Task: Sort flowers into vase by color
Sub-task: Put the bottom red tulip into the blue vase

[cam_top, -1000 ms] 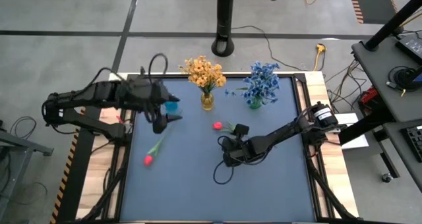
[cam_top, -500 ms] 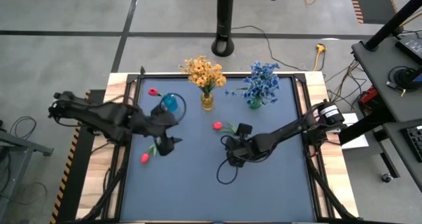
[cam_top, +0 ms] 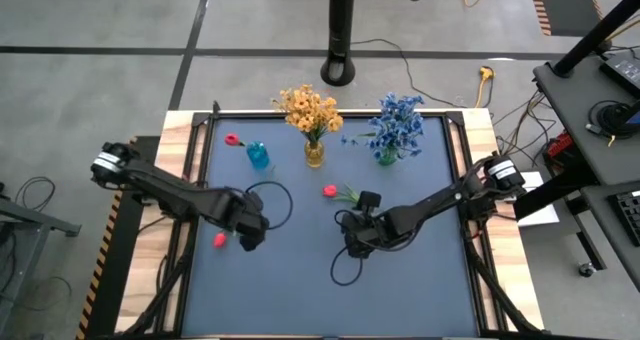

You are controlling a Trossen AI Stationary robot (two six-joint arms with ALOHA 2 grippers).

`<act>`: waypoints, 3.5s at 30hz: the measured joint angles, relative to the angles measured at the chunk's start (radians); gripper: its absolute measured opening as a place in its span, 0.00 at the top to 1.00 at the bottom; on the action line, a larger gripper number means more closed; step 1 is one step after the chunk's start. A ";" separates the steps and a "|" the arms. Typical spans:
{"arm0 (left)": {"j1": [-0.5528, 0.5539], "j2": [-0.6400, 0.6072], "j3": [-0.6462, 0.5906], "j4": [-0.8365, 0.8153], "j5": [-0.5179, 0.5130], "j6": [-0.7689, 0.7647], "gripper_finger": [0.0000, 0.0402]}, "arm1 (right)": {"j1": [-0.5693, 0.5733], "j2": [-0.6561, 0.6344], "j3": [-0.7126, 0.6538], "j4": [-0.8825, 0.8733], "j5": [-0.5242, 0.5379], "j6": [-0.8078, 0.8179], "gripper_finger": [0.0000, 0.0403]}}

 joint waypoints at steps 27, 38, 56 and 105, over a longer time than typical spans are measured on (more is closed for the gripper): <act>0.014 0.136 -0.159 0.098 -0.140 -0.030 0.44 | 0.075 0.002 0.000 0.126 0.000 -0.083 0.34; 0.019 0.144 -0.164 0.081 -0.223 -0.020 0.39 | 0.073 0.003 0.000 0.139 0.001 -0.069 0.34; 0.006 0.176 -0.187 0.106 -0.146 -0.018 0.97 | 0.073 0.003 0.000 0.152 0.001 -0.057 0.35; -0.164 0.273 0.410 0.084 -0.037 0.258 1.00 | -0.010 0.169 0.183 0.697 -0.227 -0.589 0.44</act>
